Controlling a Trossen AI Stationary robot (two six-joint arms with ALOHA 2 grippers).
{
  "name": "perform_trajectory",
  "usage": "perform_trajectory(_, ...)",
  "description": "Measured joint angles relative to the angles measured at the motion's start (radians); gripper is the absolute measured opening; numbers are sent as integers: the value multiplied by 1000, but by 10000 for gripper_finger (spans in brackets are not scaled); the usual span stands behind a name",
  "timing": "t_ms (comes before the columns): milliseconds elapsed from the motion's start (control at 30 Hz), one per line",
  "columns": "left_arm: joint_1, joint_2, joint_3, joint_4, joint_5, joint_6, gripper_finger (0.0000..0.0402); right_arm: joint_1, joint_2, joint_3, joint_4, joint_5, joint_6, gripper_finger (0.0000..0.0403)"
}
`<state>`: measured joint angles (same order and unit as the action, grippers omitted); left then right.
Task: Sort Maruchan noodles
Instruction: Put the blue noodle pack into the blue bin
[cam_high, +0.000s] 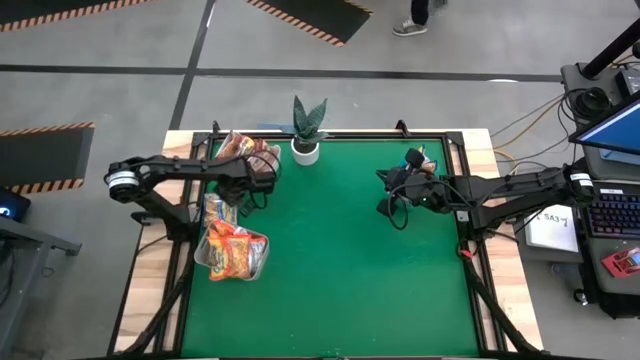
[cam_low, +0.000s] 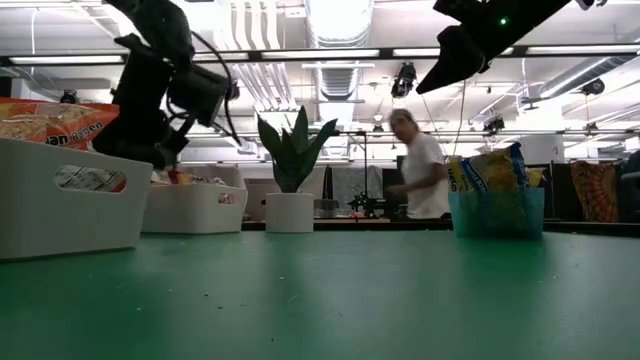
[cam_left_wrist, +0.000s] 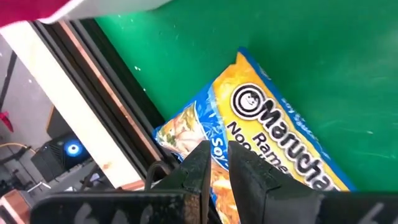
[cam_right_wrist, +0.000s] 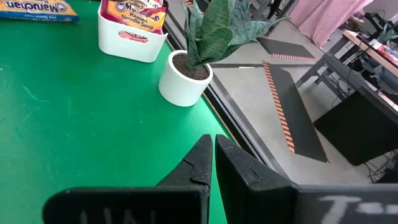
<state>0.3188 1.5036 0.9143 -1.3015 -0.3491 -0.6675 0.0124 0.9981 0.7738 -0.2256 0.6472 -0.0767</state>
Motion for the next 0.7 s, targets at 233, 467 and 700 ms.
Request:
perform_trajectory(233,9,0,-64,83,0,-10,38,0,0,0,0,0,-6,9)
perform_trajectory(467,9,0,-73,141,0,-23,38,0,0,0,0,0,-6,9)
perform_trajectory(700,9,0,-73,239,24,-12,38,0,0,0,-1,0,-7,9)
